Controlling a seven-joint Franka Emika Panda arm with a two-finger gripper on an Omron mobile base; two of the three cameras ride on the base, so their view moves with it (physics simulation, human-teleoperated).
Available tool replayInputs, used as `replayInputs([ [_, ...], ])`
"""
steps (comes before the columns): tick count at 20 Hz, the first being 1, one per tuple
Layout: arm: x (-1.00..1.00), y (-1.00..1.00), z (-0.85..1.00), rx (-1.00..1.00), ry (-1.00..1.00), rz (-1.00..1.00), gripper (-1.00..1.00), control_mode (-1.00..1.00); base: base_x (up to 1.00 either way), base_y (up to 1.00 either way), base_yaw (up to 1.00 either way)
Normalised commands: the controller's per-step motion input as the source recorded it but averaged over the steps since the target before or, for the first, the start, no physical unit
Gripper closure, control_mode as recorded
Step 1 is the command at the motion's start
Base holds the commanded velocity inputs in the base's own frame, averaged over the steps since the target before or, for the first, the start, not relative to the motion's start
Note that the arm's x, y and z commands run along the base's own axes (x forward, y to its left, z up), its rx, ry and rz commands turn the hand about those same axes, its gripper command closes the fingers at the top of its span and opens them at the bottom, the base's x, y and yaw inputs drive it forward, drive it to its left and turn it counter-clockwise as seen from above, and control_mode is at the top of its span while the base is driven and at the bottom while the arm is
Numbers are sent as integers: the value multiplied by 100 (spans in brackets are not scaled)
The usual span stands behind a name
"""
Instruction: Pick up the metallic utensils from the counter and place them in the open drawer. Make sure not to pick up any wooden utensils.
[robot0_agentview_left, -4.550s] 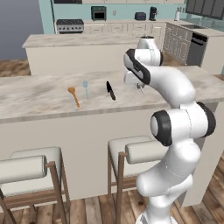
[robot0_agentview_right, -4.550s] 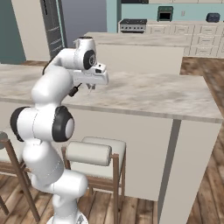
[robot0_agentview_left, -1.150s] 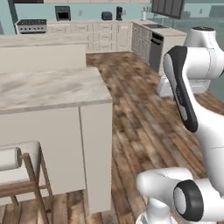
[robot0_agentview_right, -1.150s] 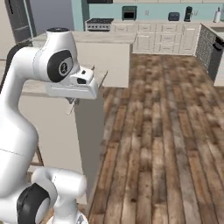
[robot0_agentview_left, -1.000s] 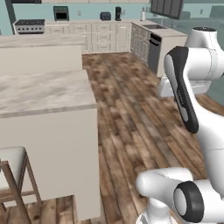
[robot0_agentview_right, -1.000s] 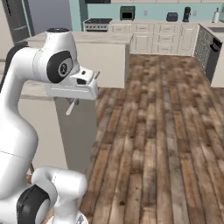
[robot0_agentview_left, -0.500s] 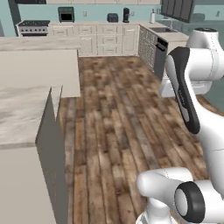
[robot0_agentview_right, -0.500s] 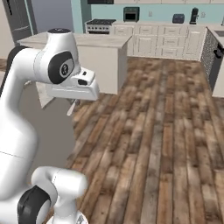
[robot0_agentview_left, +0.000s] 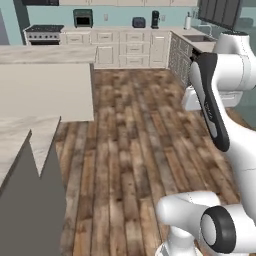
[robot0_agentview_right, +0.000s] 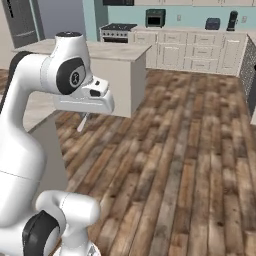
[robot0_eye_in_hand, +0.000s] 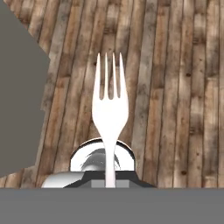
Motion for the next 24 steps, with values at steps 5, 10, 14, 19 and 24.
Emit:
replayInputs([
  [5,0,0,0,0,0,0,100,100,100,-35,15],
  [10,0,0,0,0,0,0,100,100,100,-41,20],
  [14,0,0,0,0,0,0,100,100,100,-54,24],
  [19,0,0,0,0,0,0,100,100,100,-78,28],
  [24,0,0,0,0,0,0,100,100,100,-91,31],
])
